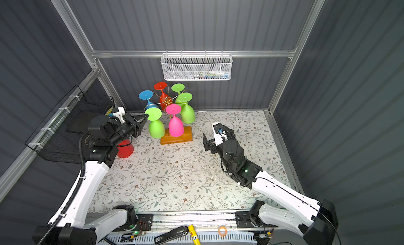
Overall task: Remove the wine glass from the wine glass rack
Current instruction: 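Slide the green glass off the rack with the left gripper toward the right gripper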
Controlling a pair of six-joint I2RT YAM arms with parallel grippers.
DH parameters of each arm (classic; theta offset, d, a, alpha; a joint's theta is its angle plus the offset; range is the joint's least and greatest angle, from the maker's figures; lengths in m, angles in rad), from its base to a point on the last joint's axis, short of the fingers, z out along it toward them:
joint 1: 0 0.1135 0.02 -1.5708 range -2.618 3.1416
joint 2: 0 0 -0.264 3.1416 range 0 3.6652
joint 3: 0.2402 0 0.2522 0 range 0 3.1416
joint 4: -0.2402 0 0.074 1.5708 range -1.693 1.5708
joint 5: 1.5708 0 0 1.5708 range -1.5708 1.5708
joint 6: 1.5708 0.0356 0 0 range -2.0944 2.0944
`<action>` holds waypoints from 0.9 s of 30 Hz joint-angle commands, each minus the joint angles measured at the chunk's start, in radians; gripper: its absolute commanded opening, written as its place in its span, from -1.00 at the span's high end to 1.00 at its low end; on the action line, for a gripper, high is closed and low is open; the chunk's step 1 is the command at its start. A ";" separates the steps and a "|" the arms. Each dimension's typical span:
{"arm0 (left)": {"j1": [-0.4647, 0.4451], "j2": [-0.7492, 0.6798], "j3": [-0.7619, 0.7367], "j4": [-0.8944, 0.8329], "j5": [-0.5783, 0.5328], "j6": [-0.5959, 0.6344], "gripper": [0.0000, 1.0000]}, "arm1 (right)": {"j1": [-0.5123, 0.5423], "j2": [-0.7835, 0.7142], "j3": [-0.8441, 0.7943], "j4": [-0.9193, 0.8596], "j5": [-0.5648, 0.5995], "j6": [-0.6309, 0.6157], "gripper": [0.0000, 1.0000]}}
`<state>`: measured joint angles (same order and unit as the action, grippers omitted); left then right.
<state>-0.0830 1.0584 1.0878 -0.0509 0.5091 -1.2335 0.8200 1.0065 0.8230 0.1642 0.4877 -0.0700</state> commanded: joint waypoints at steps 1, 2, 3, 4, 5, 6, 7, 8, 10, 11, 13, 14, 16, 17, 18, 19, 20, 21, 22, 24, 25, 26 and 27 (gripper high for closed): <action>-0.002 -0.067 -0.018 -0.036 0.044 0.035 1.00 | -0.011 -0.020 0.035 -0.099 0.015 0.084 -0.98; -0.003 -0.079 -0.019 -0.046 0.056 0.038 1.00 | -0.018 -0.020 0.040 -0.126 0.013 0.105 -0.98; -0.003 -0.093 -0.021 -0.057 0.067 0.040 1.00 | -0.025 -0.023 0.046 -0.152 0.010 0.125 -0.98; -0.003 -0.105 -0.026 -0.063 0.074 0.039 1.00 | -0.032 -0.025 0.049 -0.178 0.006 0.144 -0.98; -0.003 -0.119 -0.031 -0.067 0.086 0.040 1.00 | -0.042 -0.027 0.056 -0.207 0.000 0.165 -0.98; -0.003 -0.127 -0.032 -0.069 0.102 0.039 1.00 | -0.053 -0.029 0.062 -0.232 -0.006 0.186 -0.98; -0.007 -0.130 -0.034 -0.071 0.121 0.041 1.00 | -0.065 -0.032 0.068 -0.256 -0.010 0.213 -0.99; -0.014 -0.131 -0.035 -0.070 0.137 0.042 1.00 | -0.080 -0.039 0.071 -0.282 -0.013 0.245 -0.98; -0.036 -0.132 -0.038 -0.058 0.161 0.049 1.00 | -0.123 -0.052 0.077 -0.330 -0.034 0.312 -0.99; -0.052 -0.130 -0.035 -0.051 0.169 0.055 1.00 | -0.157 -0.059 0.079 -0.360 -0.063 0.357 -0.98; -0.098 -0.119 -0.027 -0.043 0.180 0.074 1.00 | -0.224 -0.075 0.079 -0.402 -0.115 0.424 -0.98; -0.126 -0.114 -0.020 -0.042 0.179 0.088 1.00 | -0.251 -0.085 0.077 -0.421 -0.133 0.450 -0.98; -0.184 -0.107 -0.010 -0.043 0.164 0.106 1.00 | -0.289 -0.099 0.080 -0.455 -0.150 0.481 -0.98; -0.210 -0.103 -0.007 -0.041 0.156 0.116 1.00 | -0.304 -0.104 0.082 -0.473 -0.154 0.490 -0.98; -0.237 -0.099 -0.004 -0.038 0.146 0.124 1.00 | -0.314 -0.107 0.085 -0.489 -0.155 0.500 -0.99; -0.267 -0.090 -0.003 -0.034 0.132 0.130 1.00 | -0.327 -0.109 0.086 -0.507 -0.155 0.512 -0.98; -0.308 -0.077 -0.001 -0.029 0.115 0.146 1.00 | -0.342 -0.109 0.088 -0.526 -0.154 0.525 -0.98; -0.341 -0.064 0.002 -0.027 0.101 0.157 1.00 | -0.355 -0.112 0.089 -0.542 -0.154 0.543 -0.99; -0.383 -0.047 0.007 -0.025 0.079 0.175 1.00 | -0.372 -0.113 0.088 -0.548 -0.157 0.560 -0.99; -0.464 -0.007 0.026 -0.025 0.036 0.222 1.00 | -0.405 -0.121 0.087 -0.589 -0.181 0.586 -0.98; -0.514 0.023 0.047 -0.030 0.016 0.255 1.00 | -0.425 -0.123 0.088 -0.602 -0.197 0.600 -0.98; -0.560 0.050 0.068 -0.032 -0.003 0.287 1.00 | -0.444 -0.123 0.092 -0.613 -0.213 0.610 -0.98; -0.594 0.078 0.087 -0.033 -0.018 0.311 1.00 | -0.467 -0.120 0.098 -0.633 -0.234 0.622 -0.98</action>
<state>-0.6041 1.0943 1.1019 -0.1024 0.5522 -1.0405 0.3943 0.8944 0.8867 -0.3901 0.3103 0.4835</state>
